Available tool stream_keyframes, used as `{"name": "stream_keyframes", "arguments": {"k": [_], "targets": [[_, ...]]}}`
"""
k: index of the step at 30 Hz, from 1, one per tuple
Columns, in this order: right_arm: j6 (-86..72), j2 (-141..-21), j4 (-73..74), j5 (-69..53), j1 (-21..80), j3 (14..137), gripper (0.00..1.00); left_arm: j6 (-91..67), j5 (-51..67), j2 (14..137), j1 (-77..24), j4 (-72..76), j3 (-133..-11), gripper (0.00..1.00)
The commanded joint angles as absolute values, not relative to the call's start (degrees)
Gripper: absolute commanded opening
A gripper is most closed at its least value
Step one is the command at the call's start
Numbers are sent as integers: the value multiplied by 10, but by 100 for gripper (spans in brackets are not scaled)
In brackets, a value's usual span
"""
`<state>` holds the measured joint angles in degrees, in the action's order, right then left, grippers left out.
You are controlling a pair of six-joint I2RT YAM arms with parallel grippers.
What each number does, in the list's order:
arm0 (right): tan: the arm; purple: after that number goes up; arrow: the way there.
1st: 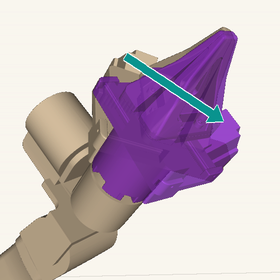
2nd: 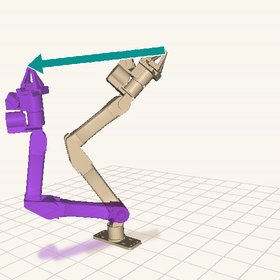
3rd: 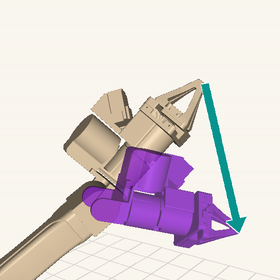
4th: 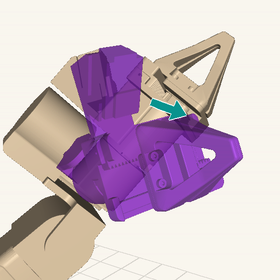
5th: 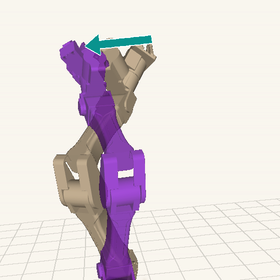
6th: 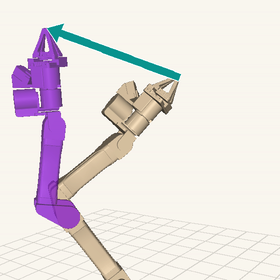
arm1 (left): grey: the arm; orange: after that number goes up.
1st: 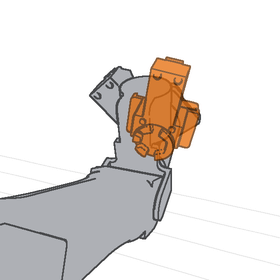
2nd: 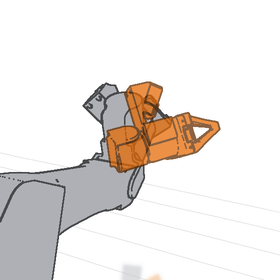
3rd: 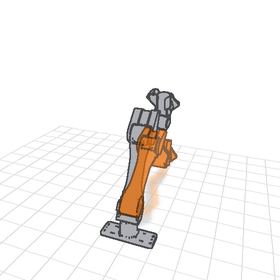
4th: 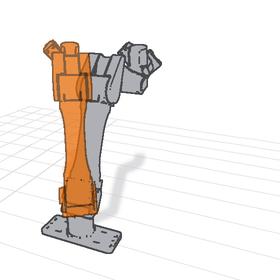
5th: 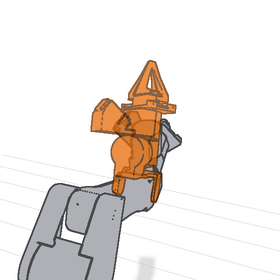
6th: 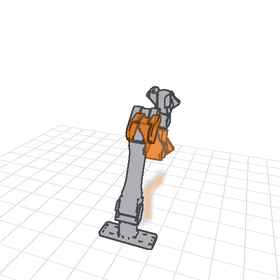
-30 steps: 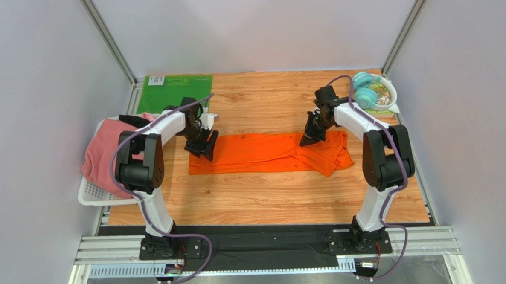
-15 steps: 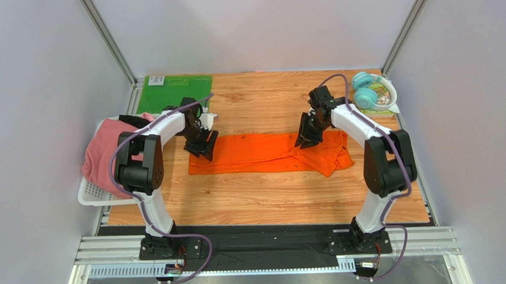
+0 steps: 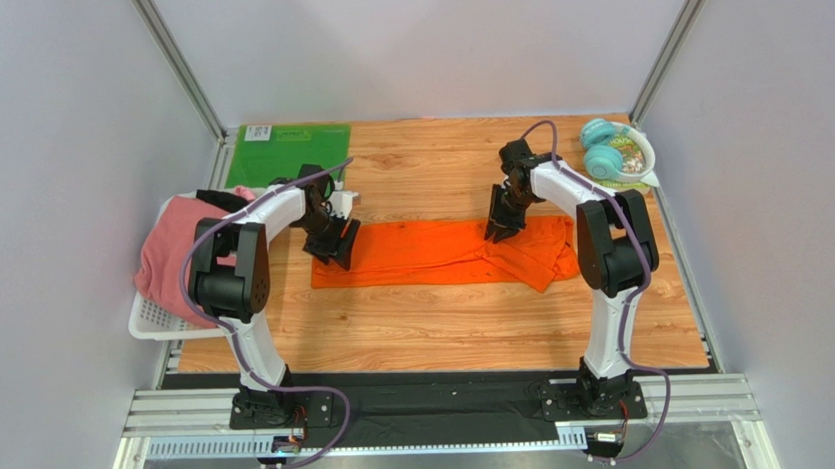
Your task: Fold and stack the t-shirts
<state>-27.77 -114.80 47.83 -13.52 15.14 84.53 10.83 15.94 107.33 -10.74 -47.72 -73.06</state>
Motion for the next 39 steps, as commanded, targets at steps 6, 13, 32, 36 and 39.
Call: {"name": "stream_keyframes", "arguments": {"k": [6, 13, 32, 36, 39], "targets": [[-279, -1172, 493, -135, 140, 877, 28, 127, 163, 1038, -106, -473, -732, 68], [-281, -1160, 502, -135, 140, 862, 28, 124, 163, 1038, -106, -473, -737, 68], [-281, -1131, 514, -151, 140, 859, 0, 124, 155, 1034, -106, -468, -737, 68], [-286, -1080, 514, -149, 149, 834, 0, 123, 152, 1034, -106, -467, -734, 68], [-291, -1032, 513, -147, 162, 803, 0, 124, 151, 1033, -106, -466, -735, 68]]}}
